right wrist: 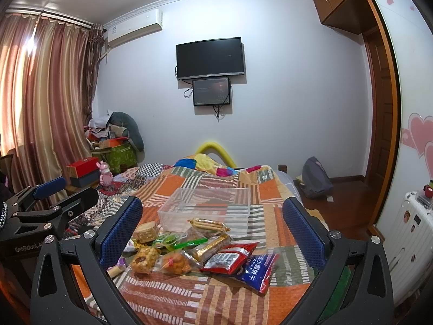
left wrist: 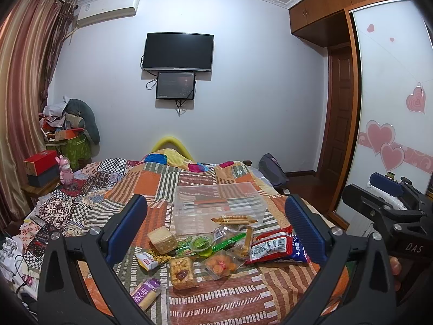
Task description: Organize snacks
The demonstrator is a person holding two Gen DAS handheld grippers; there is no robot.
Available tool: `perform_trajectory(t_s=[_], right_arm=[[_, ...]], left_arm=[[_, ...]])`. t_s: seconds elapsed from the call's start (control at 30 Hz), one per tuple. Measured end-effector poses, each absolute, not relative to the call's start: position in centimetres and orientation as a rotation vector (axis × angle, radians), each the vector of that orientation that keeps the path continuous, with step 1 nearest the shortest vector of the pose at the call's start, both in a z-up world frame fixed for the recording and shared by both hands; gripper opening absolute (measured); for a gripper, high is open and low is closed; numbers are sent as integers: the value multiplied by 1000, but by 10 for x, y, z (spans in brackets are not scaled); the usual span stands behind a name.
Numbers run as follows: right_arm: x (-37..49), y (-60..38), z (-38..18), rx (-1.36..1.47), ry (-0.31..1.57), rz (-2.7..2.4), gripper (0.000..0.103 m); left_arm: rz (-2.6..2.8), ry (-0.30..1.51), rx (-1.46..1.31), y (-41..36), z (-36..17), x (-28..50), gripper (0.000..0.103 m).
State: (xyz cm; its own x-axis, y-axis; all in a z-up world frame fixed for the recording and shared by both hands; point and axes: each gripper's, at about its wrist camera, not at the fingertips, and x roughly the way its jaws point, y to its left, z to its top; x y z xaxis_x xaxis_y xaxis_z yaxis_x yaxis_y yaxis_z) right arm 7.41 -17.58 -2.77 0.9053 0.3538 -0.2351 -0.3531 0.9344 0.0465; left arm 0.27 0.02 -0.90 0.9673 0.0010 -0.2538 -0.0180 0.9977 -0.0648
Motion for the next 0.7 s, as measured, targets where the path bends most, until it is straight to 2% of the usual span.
perform_trajectory(t_s=[0.7], right_arm=[[73,-173,-27,-6,239,373,103]], left_arm=[[3,257,-68,2,-10,3,103]])
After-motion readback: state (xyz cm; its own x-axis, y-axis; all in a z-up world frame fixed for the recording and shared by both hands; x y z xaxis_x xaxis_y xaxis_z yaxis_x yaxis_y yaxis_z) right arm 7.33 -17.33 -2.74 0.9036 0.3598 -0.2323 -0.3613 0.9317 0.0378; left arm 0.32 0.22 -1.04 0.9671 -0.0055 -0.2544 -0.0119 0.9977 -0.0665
